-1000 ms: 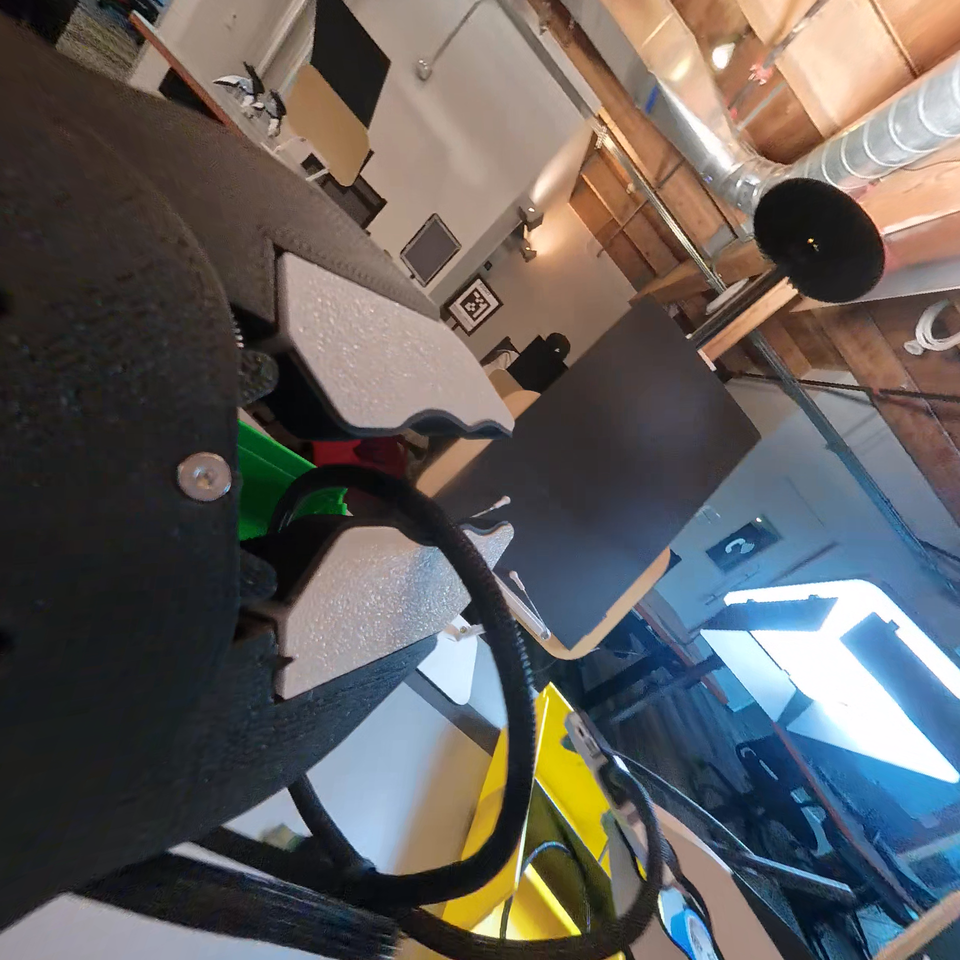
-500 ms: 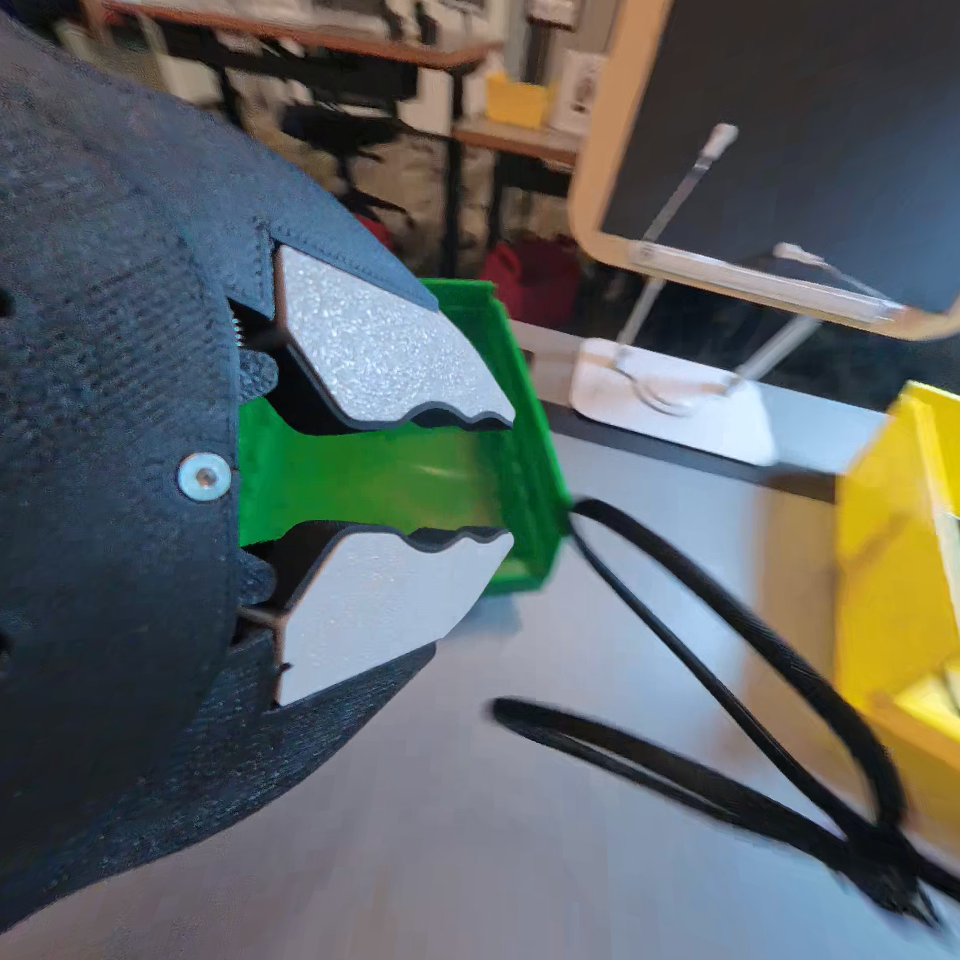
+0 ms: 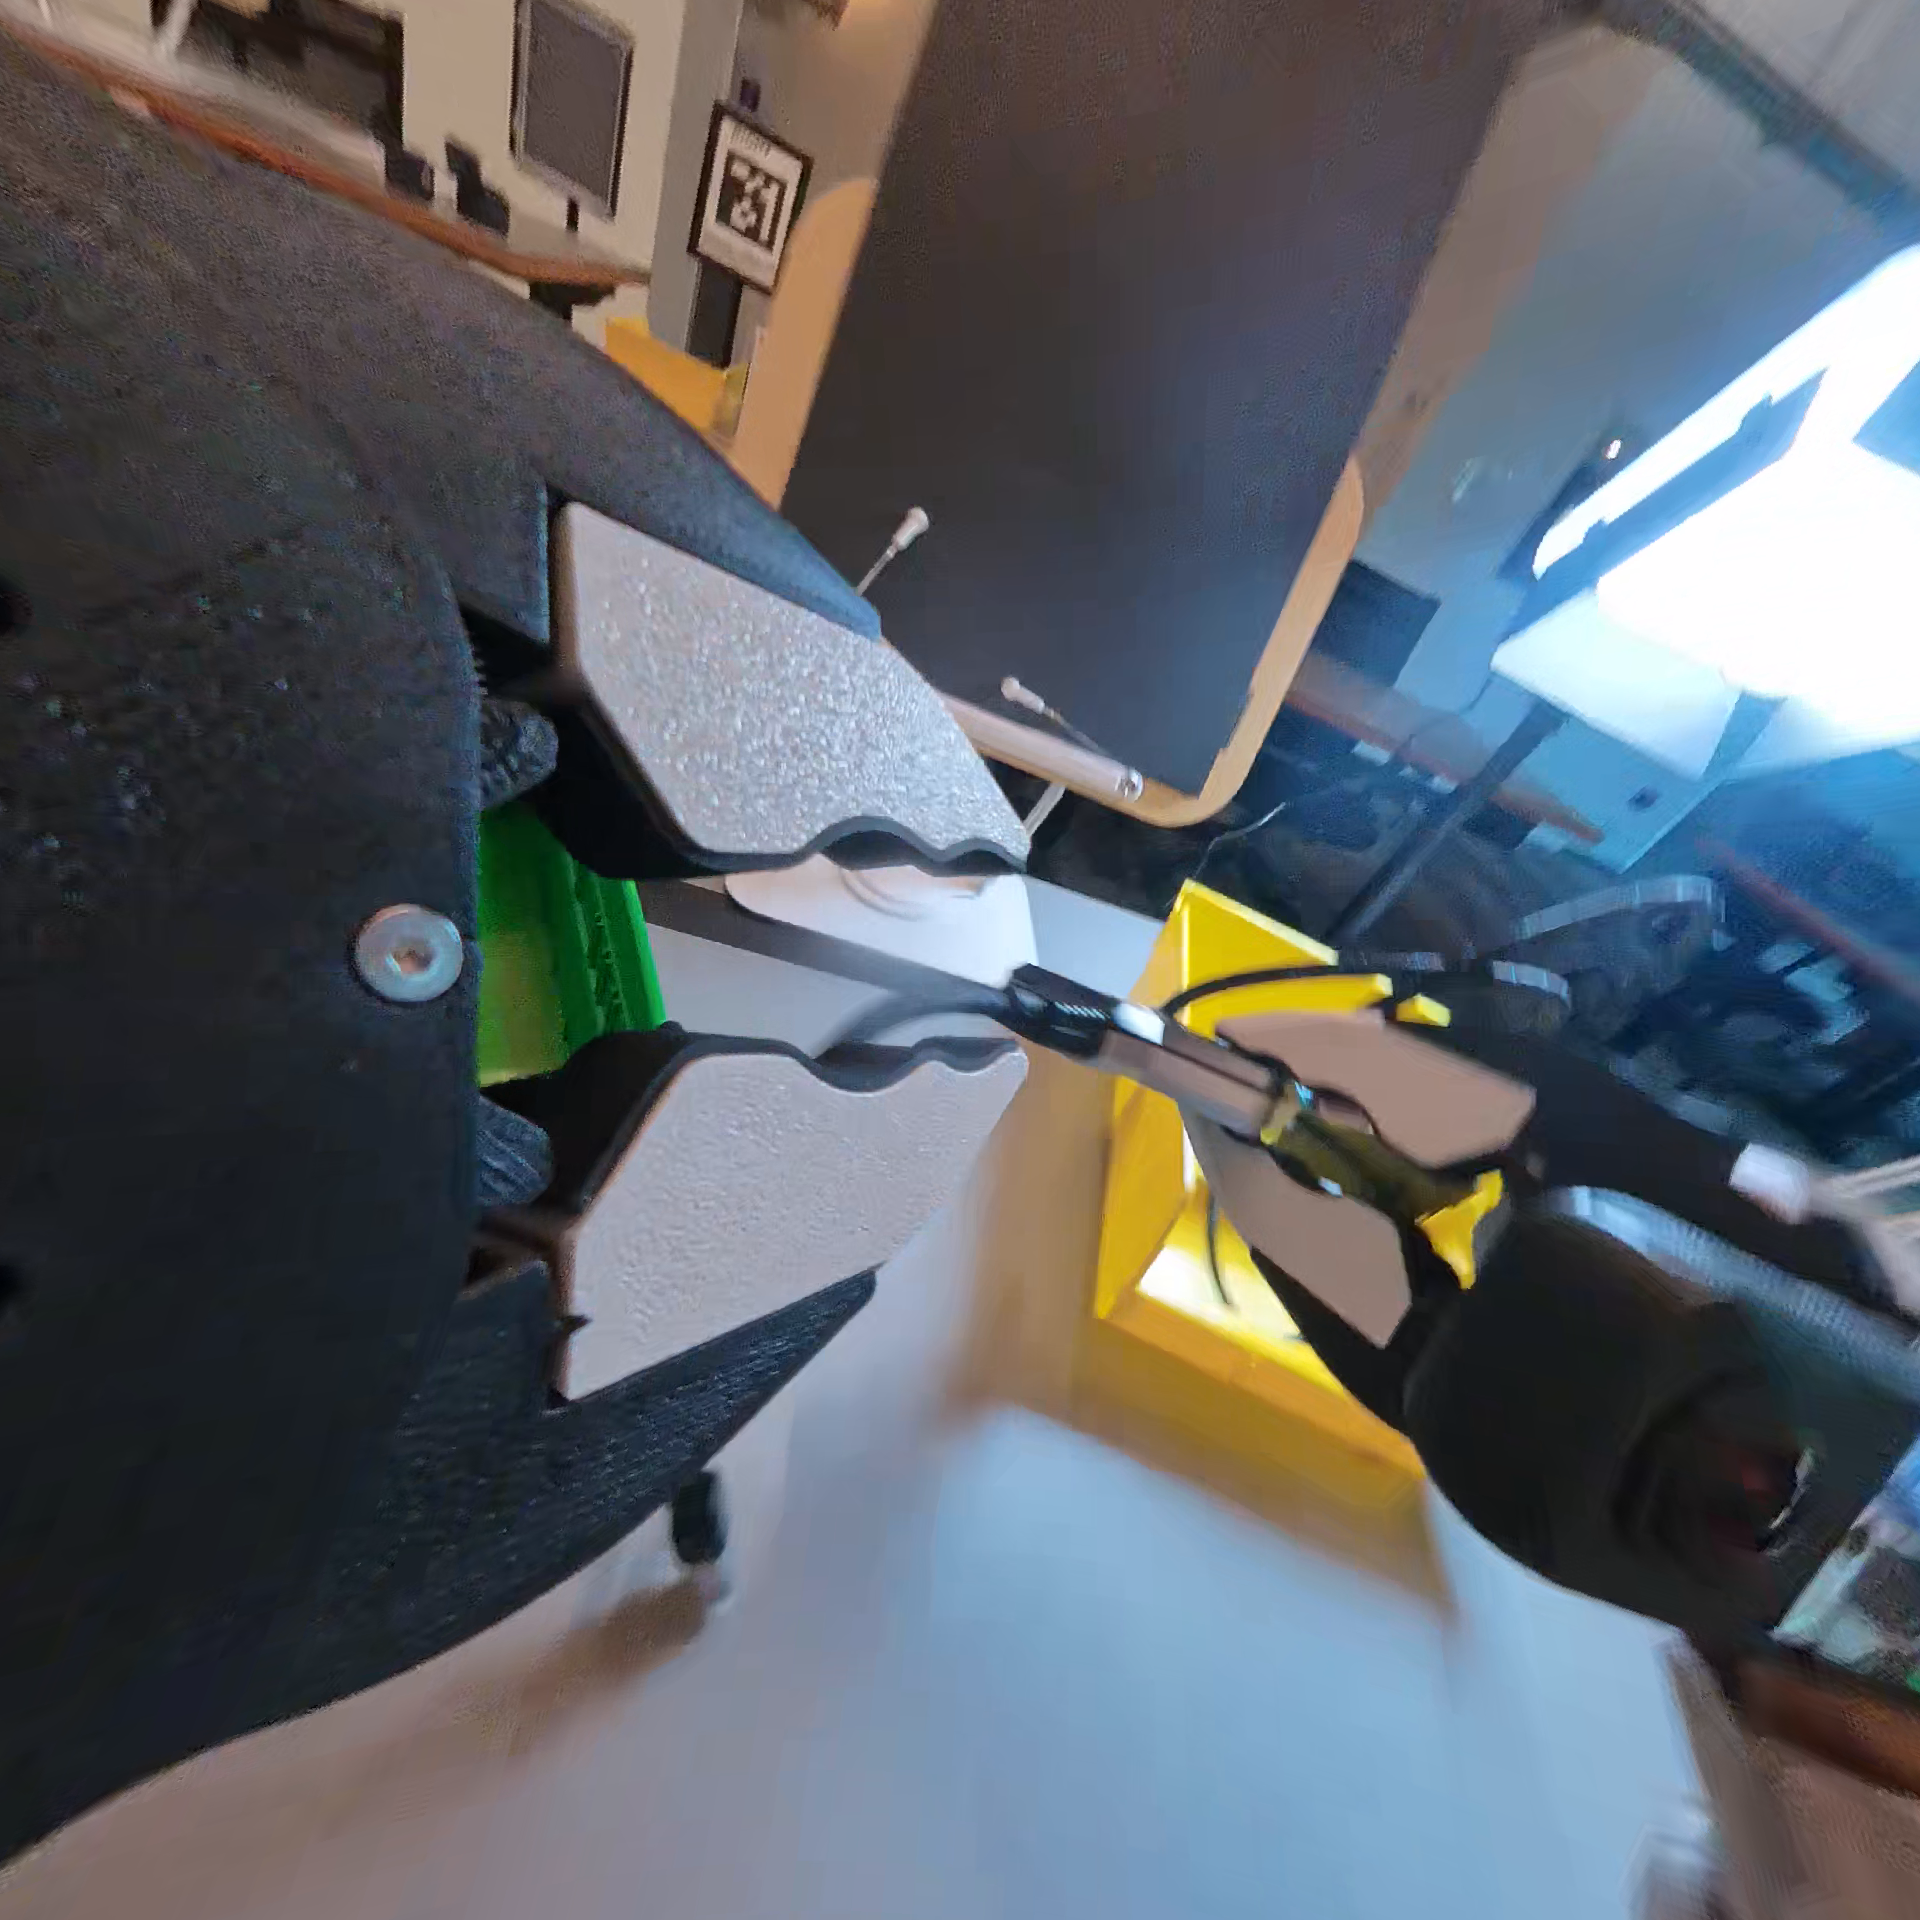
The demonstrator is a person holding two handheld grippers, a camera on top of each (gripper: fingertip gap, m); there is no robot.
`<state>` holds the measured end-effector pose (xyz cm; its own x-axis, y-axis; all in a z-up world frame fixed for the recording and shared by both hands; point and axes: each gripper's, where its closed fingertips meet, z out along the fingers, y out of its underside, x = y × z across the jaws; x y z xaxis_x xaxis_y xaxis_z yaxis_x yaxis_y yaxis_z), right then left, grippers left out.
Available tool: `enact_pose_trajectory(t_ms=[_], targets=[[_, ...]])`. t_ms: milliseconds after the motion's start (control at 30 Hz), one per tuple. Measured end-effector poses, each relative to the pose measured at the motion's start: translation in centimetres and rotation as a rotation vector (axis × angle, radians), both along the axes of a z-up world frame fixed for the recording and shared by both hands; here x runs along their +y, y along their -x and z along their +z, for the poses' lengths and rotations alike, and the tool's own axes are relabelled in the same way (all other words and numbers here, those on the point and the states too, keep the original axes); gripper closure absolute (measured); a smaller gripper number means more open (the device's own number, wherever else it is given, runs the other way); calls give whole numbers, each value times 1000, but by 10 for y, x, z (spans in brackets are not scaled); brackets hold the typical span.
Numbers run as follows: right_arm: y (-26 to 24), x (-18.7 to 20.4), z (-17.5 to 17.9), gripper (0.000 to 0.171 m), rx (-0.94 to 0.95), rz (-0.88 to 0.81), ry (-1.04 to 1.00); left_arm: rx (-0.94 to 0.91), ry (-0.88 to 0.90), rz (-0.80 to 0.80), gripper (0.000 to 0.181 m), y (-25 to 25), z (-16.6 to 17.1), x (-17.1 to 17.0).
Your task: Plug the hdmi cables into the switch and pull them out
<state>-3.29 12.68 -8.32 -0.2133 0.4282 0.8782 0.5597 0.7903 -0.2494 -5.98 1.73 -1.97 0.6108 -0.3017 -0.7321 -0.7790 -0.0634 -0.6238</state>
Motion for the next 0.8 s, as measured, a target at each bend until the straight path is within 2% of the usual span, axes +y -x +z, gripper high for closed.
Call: enact_pose_trajectory(t_ms=[33,67,167,200,300,400,567,633,700,800], targets=[[2,-9,-7,150,-29,28,26,62,35,8,150,-7,-14,8],[2,-18,-15,150,-77,62,52,121,55,32,155,-7,-25,16],[0,-49,-31,150,-163,176,160,215,149,71,150,1,-57,28],[-1,-55,-33,150,-180,194,171,187,160,58,156,-1,-61,28],[-3,-60,-36,150,-211,203,175,63,197,-58,144,-18,-60,19],[-5,-60,-34,150,-207,202,178,-30,202,-131,141,-24,-50,7],[-4,-72,-34,150,-208,226,209,42,317,-139,136,-36,-78,7],[-6,-77,-33,150,-212,247,218,132,335,-73,140,-29,-95,19],[-7,-76,-28,150,-197,243,226,178,315,-45,153,-23,-102,28],[-9,-73,-20,150,-168,229,195,195,262,-54,157,-25,-96,33]])
